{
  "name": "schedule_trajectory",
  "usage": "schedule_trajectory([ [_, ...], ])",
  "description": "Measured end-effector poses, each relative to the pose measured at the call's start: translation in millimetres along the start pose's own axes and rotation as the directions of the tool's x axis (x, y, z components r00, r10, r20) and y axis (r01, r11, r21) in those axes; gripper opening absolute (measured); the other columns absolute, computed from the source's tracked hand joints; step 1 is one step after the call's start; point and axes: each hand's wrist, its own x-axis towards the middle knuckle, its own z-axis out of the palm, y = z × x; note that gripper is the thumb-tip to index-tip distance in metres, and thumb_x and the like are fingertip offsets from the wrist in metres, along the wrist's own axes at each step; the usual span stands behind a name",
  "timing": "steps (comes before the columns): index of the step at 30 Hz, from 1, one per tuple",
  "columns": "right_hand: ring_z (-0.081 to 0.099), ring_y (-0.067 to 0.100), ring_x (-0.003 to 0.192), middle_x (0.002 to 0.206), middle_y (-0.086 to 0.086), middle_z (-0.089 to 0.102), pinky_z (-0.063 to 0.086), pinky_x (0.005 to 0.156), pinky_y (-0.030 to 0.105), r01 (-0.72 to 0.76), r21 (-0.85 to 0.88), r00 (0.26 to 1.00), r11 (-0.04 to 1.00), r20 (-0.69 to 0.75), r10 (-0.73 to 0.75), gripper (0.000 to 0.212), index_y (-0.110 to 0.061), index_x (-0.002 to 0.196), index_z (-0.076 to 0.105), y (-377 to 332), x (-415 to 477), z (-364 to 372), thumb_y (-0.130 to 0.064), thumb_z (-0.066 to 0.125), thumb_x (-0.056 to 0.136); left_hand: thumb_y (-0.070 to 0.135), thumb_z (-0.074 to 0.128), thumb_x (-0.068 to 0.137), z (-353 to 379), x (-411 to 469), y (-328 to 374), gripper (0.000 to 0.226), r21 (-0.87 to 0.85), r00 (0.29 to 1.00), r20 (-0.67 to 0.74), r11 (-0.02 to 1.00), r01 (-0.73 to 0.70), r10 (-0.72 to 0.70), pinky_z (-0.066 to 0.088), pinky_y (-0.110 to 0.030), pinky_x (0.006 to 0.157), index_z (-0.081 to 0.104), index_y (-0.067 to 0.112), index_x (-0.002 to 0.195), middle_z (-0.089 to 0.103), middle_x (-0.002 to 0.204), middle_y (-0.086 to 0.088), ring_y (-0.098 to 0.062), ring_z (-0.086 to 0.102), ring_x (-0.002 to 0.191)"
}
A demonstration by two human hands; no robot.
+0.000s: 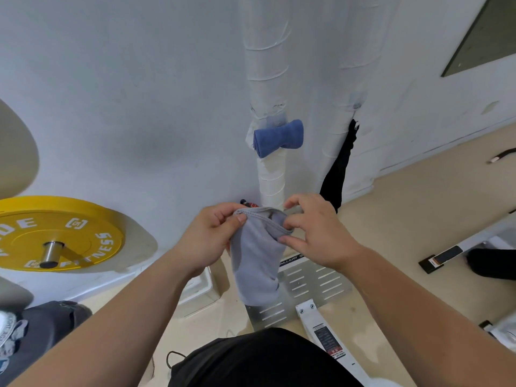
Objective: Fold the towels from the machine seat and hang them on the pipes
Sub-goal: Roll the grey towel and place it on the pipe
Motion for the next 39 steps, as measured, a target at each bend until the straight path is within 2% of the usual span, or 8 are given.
schedule_trajectory([
  [5,0.052,0.021,0.102,0.11,-0.004,0.056,0.046,0.089,0.041,0.067,-0.088,0.985,0.994,0.165,-0.052,0.019,-0.024,0.092,0.069,12.7,21.6,-24.7,-0.043,0.07,0.089,0.013,0.052,0.105,-21.5,8.5,8.3,0.025,0.197,0.996,-0.025,0.977,-0.084,0.091,0.05,-0.022,0.079,0.076,0.019,0.099,0.075,0.096,-0.003,-0.007,0.064,0.083],
  [16,0.042,0.014,0.063,0.074,0.009,0.046,0.036,0.057,0.023,-0.115,0.613,0.992,0.782,0.028,0.124,0.019,-0.025,0.092,0.05,-58.0,76.1,-82.8,-0.018,0.067,0.096,-0.006,0.052,0.099,-74.8,28.5,39.7,0.022,-0.071,0.99,-0.048,0.989,-0.133,0.129,0.053,-0.021,0.068,0.07,0.006,0.103,0.072,0.079,-0.005,-0.013,0.066,0.072],
  [19,0.042,0.009,0.053,0.068,0.014,0.047,0.037,0.048,0.015,-0.155,0.717,0.983,0.679,0.043,0.179,0.024,-0.029,0.11,0.054,-74.3,83.7,-80.7,-0.011,0.064,0.098,-0.009,0.057,0.079,-101.2,36.2,51.8,0.051,-0.088,0.986,0.113,0.989,-0.115,0.125,0.046,-0.021,0.061,0.065,0.023,0.118,0.066,0.078,-0.006,-0.014,0.058,0.067],
  [27,0.066,0.019,0.073,0.074,0.006,0.069,0.055,0.069,0.032,-0.181,0.85,0.973,0.495,0.082,0.216,0.044,-0.024,0.135,0.047,-112.1,112.0,-54.9,-0.003,0.06,0.099,0.001,0.067,0.091,-129.7,59.1,88.8,0.061,0.167,0.831,0.544,0.957,-0.238,0.112,0.051,-0.039,0.073,0.051,0.041,0.134,0.062,0.101,-0.022,-0.026,0.063,0.084],
  [30,0.072,0.013,0.075,0.078,0.002,0.075,0.057,0.068,0.025,-0.237,0.899,0.948,0.368,0.131,0.291,0.058,-0.017,0.138,0.044,-116.9,116.0,-36.0,0.001,0.071,0.09,-0.008,0.055,0.095,-139.1,65.6,89.6,0.037,0.198,0.841,0.531,0.949,-0.245,0.106,0.046,-0.019,0.057,0.065,0.021,0.114,0.063,0.09,-0.016,-0.007,0.057,0.06],
  [33,0.069,0.028,0.113,0.12,0.012,0.073,0.057,0.094,0.046,-0.35,0.859,0.931,0.373,0.276,0.239,0.069,-0.018,0.136,0.056,-113.3,115.3,1.3,-0.001,0.083,0.075,0.011,0.059,0.085,-155.3,77.1,73.7,0.027,0.261,0.862,0.497,0.93,-0.26,0.101,0.039,-0.035,0.077,0.08,0.026,0.094,0.065,0.1,-0.029,-0.025,0.055,0.076],
  [36,0.068,0.027,0.116,0.122,0.005,0.074,0.054,0.101,0.052,-0.533,0.729,0.846,0.43,0.46,0.268,0.059,-0.019,0.126,0.068,-116.1,116.6,47.7,-0.017,0.091,0.072,0.027,0.059,0.077,-180.0,90.3,51.1,0.035,0.287,0.89,0.453,0.939,-0.189,0.041,0.035,-0.044,0.08,0.08,0.034,0.103,0.063,0.112,-0.039,-0.025,0.05,0.089],
  [39,0.067,0.017,0.11,0.111,-0.004,0.074,0.058,0.092,0.027,-0.602,0.642,0.798,0.475,0.487,0.355,0.041,-0.024,0.111,0.072,-127.6,124.3,81.9,-0.02,0.09,0.075,0.013,0.058,0.088,-204.2,96.2,36.1,0.033,0.236,0.945,0.325,0.964,-0.121,0.04,0.039,-0.028,0.066,0.08,0.032,0.105,0.07,0.074,-0.015,-0.016,0.05,0.067],
])
